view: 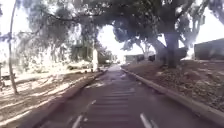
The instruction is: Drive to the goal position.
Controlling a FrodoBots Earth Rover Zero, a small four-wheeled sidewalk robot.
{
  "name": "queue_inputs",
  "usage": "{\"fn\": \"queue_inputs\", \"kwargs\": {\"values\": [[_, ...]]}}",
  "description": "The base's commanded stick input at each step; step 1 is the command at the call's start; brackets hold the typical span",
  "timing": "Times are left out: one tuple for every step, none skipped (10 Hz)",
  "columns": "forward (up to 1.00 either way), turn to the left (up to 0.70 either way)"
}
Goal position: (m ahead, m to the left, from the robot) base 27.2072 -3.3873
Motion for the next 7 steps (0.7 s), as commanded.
{"fn": "queue_inputs", "kwargs": {"values": [[0.84, 0.0], [0.84, 0.0], [0.84, 0.0], [0.84, 0.0], [0.84, 0.0], [0.84, 0.0], [0.84, 0.0]]}}
